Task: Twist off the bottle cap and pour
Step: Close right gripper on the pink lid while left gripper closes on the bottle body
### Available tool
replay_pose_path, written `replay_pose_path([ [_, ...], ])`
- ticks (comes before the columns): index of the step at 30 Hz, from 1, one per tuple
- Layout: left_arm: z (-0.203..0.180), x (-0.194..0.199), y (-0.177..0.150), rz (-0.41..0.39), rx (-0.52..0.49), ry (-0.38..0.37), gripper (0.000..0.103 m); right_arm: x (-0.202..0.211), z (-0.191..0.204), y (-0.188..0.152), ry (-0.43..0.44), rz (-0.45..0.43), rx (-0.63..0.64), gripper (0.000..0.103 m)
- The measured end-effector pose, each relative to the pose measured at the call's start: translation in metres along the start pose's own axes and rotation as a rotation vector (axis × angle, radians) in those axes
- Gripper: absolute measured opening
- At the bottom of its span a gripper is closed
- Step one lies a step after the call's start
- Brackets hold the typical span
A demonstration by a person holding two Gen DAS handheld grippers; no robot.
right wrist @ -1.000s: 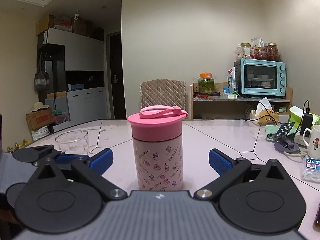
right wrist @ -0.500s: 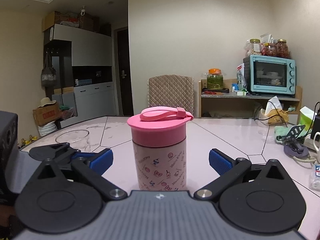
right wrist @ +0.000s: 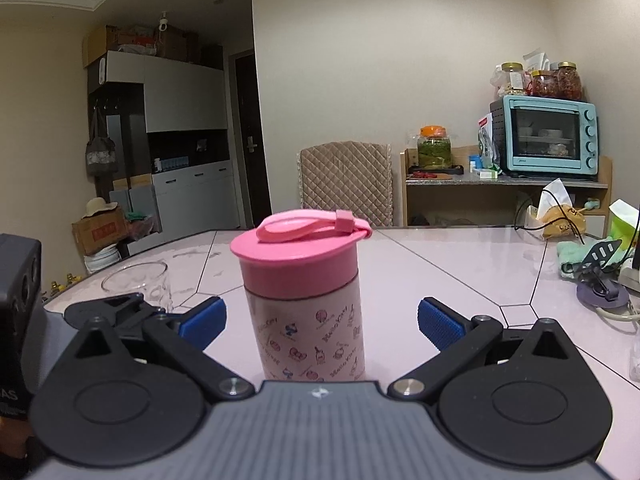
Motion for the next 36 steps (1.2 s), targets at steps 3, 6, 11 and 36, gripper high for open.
replay_pose_path([
  [3, 0.000, -0.001, 0.003, 0.003, -0.005, -0.001, 0.103, -0.003, 0.001, 0.003, 0.006, -0.003, 0.001, 0.103],
  [6, 0.001, -0.003, 0.006, 0.003, -0.018, 0.000, 0.103, -0.006, 0.001, 0.005, 0.012, -0.006, 0.003, 0.103],
  [11, 0.006, -0.009, 0.009, 0.005, -0.027, -0.005, 0.103, -0.013, 0.002, 0.009, 0.024, -0.006, 0.009, 0.103],
  [36, 0.013, -0.036, 0.011, -0.040, -0.040, -0.111, 0.103, -0.039, 0.000, 0.017, 0.031, 0.014, 0.042, 0.103],
])
Point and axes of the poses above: each gripper's, at about its wrist camera, not at the fingertips, and x roughly against the way its jaws point, z to its left, y to its top, the point moved 1 cm from there along -x, roughly the way its jaws point
